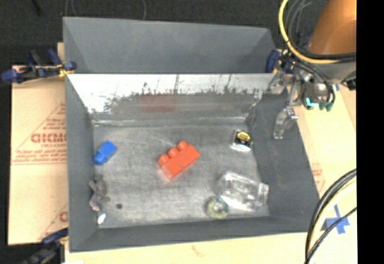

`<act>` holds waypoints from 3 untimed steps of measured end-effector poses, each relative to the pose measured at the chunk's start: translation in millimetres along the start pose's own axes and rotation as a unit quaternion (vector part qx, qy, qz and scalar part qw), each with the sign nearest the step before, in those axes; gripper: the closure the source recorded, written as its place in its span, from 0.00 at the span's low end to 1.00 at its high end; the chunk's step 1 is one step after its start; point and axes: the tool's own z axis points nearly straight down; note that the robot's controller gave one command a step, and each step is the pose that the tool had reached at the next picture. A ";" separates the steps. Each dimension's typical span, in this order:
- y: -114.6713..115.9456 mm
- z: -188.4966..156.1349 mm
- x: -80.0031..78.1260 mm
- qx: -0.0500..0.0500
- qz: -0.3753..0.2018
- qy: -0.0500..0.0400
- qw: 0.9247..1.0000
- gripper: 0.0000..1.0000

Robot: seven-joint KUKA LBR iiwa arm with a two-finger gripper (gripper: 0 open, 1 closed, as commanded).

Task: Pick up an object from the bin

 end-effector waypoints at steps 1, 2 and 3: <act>77.3 107.5 39.7 -0.003 0.016 0.001 1.000 0.00; 160.7 93.0 49.9 -0.002 -0.041 -0.003 0.999 0.00; 199.7 161.3 33.1 -0.001 -0.037 -0.007 0.999 0.00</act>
Offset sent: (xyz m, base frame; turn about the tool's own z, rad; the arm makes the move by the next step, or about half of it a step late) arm -0.0380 0.0741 -0.1035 0.0378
